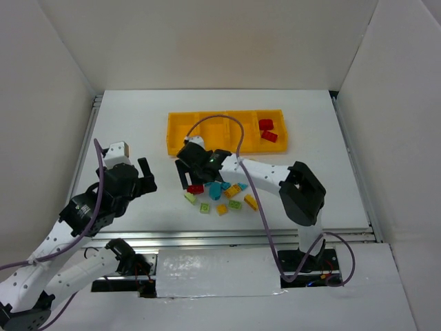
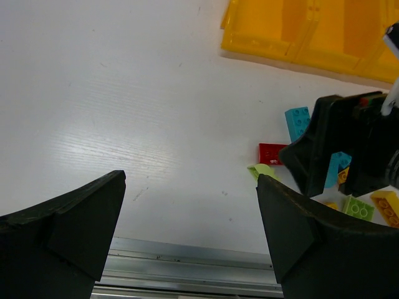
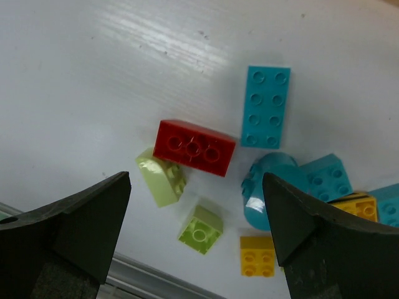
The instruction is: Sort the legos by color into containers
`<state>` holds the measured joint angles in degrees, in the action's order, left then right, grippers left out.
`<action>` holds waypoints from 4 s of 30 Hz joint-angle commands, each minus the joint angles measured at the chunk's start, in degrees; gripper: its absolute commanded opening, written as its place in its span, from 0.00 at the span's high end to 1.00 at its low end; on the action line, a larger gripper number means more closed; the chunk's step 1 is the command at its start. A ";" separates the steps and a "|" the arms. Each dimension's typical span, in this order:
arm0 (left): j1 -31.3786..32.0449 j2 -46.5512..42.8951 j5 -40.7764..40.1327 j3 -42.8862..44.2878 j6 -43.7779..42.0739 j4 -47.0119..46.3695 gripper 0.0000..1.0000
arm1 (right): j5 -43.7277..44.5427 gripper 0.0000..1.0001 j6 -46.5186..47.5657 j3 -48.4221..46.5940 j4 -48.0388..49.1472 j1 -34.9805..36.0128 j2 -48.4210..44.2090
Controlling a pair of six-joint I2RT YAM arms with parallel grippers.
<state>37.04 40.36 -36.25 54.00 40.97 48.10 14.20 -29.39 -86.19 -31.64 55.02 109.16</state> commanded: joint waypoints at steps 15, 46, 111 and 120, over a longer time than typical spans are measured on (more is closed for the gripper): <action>0.14 -2.48 2.05 -1.17 -1.49 -2.73 0.00 | 17.79 0.00 -36.97 -4.06 -9.30 6.15 -3.43; 3.13 51.92 20.43 7.08 5.70 -22.87 0.09 | 27.29 0.00 -30.82 28.10 -16.35 1.66 -56.79; 11.12 15.89 57.77 -11.20 -31.74 -55.13 1.00 | -27.46 0.07 -15.61 26.34 6.15 -13.73 -45.01; 13.24 20.02 58.23 -7.51 -34.64 -52.23 1.00 | -27.82 0.10 -17.63 28.62 6.59 -5.11 -46.32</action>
<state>49.65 59.77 20.29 43.57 9.02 -2.46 -12.36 -46.59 -58.39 -27.49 48.75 64.84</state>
